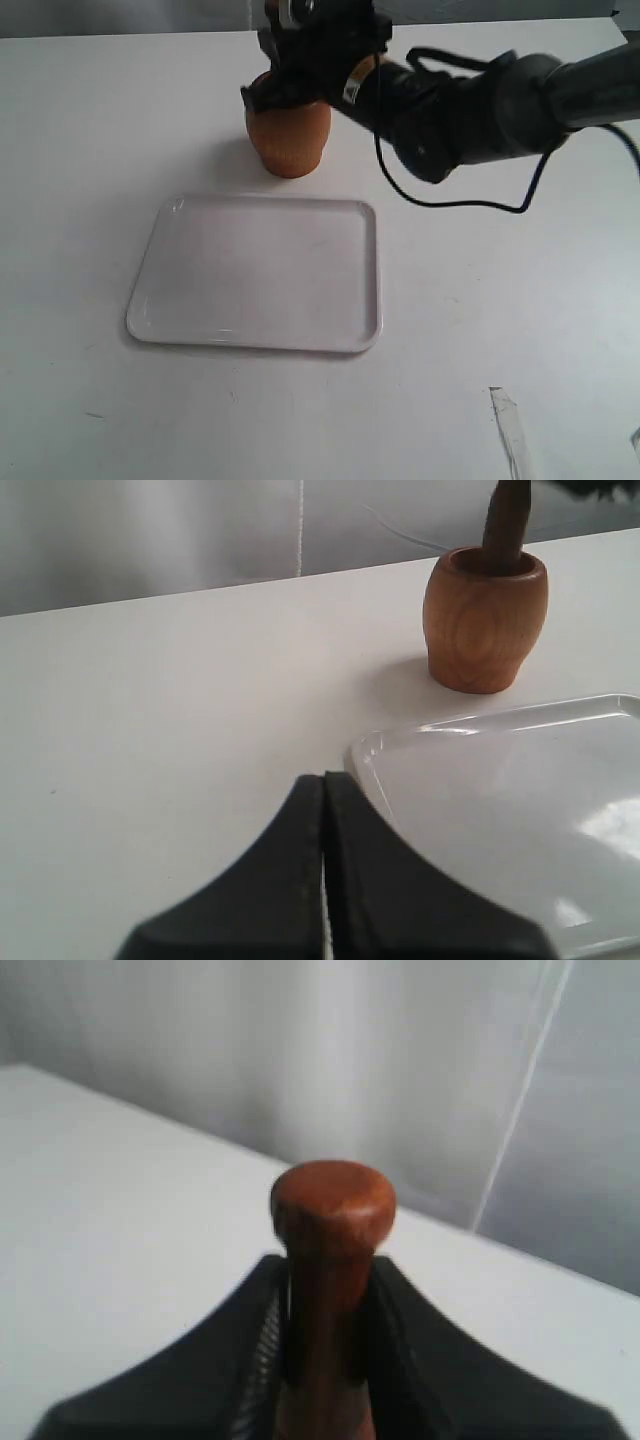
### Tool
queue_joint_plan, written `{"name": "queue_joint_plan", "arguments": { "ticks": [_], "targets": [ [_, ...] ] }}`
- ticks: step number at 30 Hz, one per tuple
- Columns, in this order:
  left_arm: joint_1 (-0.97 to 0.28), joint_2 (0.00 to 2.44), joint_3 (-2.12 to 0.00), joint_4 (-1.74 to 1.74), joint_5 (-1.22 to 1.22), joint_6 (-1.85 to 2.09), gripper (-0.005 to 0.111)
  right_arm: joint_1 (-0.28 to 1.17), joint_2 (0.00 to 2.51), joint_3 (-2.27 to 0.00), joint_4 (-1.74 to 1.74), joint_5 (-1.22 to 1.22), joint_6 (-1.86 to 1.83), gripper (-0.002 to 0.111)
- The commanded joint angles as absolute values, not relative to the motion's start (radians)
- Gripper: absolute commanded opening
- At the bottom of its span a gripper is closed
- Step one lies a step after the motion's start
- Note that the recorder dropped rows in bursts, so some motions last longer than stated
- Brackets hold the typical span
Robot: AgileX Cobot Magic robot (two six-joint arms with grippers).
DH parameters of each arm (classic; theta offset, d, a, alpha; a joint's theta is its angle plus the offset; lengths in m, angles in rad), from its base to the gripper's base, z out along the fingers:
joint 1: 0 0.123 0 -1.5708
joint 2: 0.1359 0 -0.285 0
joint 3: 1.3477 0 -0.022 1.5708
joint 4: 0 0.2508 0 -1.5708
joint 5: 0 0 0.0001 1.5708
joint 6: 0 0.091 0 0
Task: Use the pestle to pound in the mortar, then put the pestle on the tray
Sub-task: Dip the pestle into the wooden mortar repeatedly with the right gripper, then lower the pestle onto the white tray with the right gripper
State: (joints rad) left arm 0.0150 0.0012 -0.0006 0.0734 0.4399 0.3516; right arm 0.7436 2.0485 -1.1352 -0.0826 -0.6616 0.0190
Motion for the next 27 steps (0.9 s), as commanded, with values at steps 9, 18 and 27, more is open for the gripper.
{"name": "queue_joint_plan", "arguments": {
  "ticks": [9,18,27],
  "targets": [
    [0.007,0.000,0.000,0.066,0.437,0.343,0.000,0.748,1.732,-1.131,-0.235,-0.606,0.048,0.000],
    [0.007,0.000,0.000,0.066,0.437,0.343,0.000,0.823,1.715,-1.055,-1.264,-0.317,1.022,0.000],
    [0.007,0.000,0.000,0.066,0.437,0.343,0.000,0.899,1.986,-1.054,-1.512,-0.329,1.248,0.000]
  ]
}}
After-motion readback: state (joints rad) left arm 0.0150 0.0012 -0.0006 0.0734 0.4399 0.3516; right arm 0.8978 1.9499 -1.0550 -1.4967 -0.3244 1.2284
